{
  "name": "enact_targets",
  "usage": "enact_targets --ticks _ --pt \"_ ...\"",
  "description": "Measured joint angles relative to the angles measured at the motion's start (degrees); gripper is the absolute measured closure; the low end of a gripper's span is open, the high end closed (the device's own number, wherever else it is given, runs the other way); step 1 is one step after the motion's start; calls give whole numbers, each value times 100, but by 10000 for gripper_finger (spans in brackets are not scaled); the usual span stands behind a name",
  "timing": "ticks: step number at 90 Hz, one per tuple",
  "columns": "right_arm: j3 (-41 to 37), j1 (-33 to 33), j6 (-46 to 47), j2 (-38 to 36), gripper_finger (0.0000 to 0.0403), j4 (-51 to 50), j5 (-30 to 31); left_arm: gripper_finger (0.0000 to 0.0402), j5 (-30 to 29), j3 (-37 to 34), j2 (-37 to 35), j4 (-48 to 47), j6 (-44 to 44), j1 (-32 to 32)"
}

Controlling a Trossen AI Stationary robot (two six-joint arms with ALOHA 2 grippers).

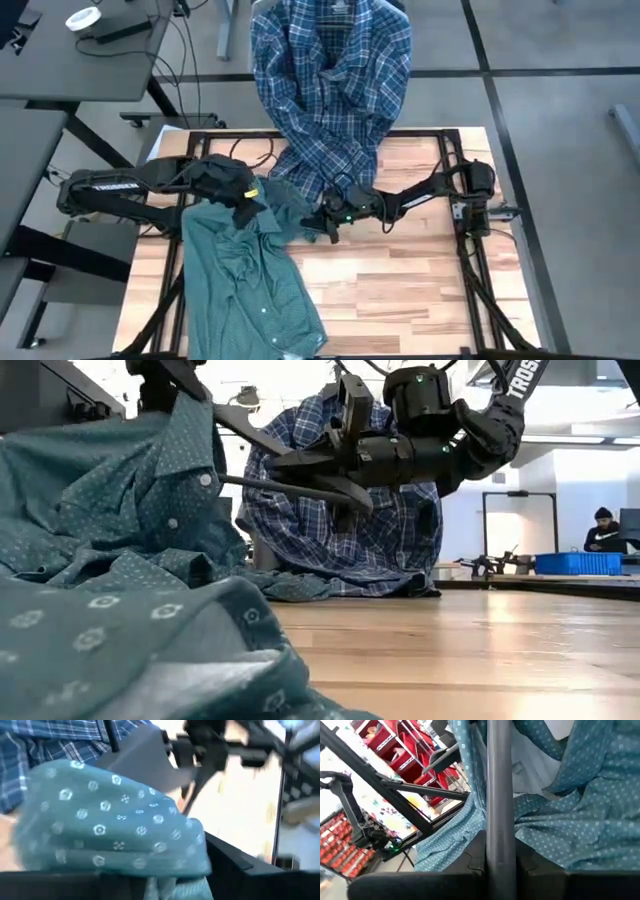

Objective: Hang clothes
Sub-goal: Put the green polo shirt on the gray hanger

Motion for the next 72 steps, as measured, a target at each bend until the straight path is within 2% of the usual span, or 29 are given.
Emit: enact_targets --ticks 9,22,41,62,72 --pt "0 -66 -22 -6 381 -14 -32 251 -261 620 0 -886 -22 -2" --pt "0 -135 -90 -6 381 -24 -72 265 -408 1289 20 -2247 -491 -6" --pt "0 -131 -237 -6 381 -26 -111 278 -562 1345 24 -3884 -389 -4" --pt "0 -131 -370 -6 381 6 -153 279 -571 1020 28 -4070 474 -4" --pt "74 -131 -428 -3 381 -12 -214 279 -588 840 22 -3732 1116 -4"
